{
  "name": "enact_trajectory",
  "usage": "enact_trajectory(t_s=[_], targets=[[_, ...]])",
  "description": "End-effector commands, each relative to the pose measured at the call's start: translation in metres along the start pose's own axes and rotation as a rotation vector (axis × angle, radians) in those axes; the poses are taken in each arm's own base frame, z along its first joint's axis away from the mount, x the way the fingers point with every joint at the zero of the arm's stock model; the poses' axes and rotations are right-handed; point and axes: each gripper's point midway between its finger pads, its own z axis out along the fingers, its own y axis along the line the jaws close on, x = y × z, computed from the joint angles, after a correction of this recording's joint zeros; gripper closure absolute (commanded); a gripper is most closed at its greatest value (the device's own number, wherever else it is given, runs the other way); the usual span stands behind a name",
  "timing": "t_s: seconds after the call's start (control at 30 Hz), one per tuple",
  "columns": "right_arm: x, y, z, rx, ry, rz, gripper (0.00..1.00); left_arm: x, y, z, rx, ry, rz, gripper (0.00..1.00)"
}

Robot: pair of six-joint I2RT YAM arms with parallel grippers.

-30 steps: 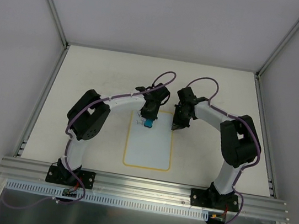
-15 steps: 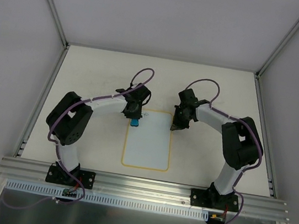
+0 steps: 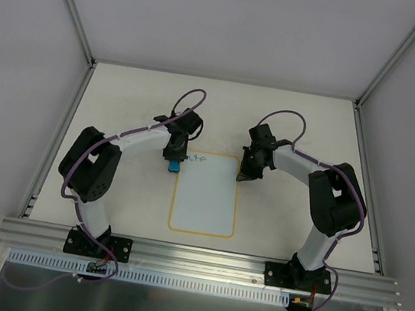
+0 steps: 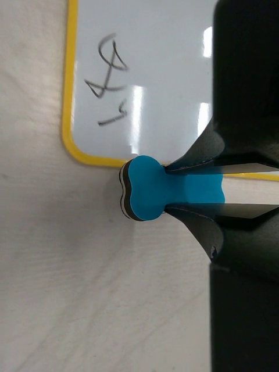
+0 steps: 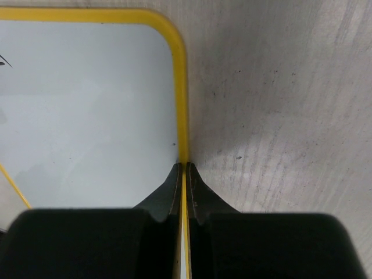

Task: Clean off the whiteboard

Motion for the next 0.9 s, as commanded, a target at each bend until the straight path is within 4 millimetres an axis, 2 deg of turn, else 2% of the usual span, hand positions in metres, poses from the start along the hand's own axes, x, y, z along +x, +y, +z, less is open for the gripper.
enact_trajectory(t_s=[0.0, 0.1, 0.17, 0.2, 0.27, 0.3, 0.43, 0.53, 0.67, 0.87], targets=[[0.033, -0.041, 0.007, 0.151, 0.114, -0.018, 1.00, -0.036, -0.022, -0.013, 0.051, -0.047, 0.035, 1.00], [0.032, -0.040, 0.008, 0.149, 0.113, -0.020, 1.00, -0.052, -0.048, -0.018, 0.098, -0.077, 0.078, 1.00], [0.031, -0.039, 0.008, 0.149, 0.113, -0.017, 1.00, -0.054, -0.062, -0.018, 0.124, -0.077, 0.112, 1.00], [0.031, -0.039, 0.008, 0.148, 0.114, -0.018, 1.00, -0.056, -0.077, -0.016, 0.141, -0.077, 0.135, 1.00], [0.030, -0.039, 0.008, 0.148, 0.112, -0.017, 1.00, -0.051, -0.089, -0.007, 0.151, -0.057, 0.174, 1.00], [0.029, -0.038, 0.009, 0.148, 0.112, -0.017, 1.00, -0.052, -0.102, -0.010, 0.168, -0.070, 0.194, 1.00], [0.029, -0.038, 0.008, 0.146, 0.111, -0.017, 1.00, -0.047, -0.127, -0.006, 0.197, -0.070, 0.276, 1.00], [0.029, -0.037, 0.009, 0.143, 0.115, -0.016, 1.00, -0.043, -0.139, 0.000, 0.202, -0.068, 0.322, 1.00], [0.030, -0.038, 0.010, 0.146, 0.116, -0.013, 1.00, -0.035, -0.137, 0.012, 0.176, -0.045, 0.337, 1.00], [0.030, -0.043, 0.006, 0.176, 0.113, -0.009, 1.00, -0.017, -0.099, 0.028, 0.063, 0.023, 0.315, 1.00]])
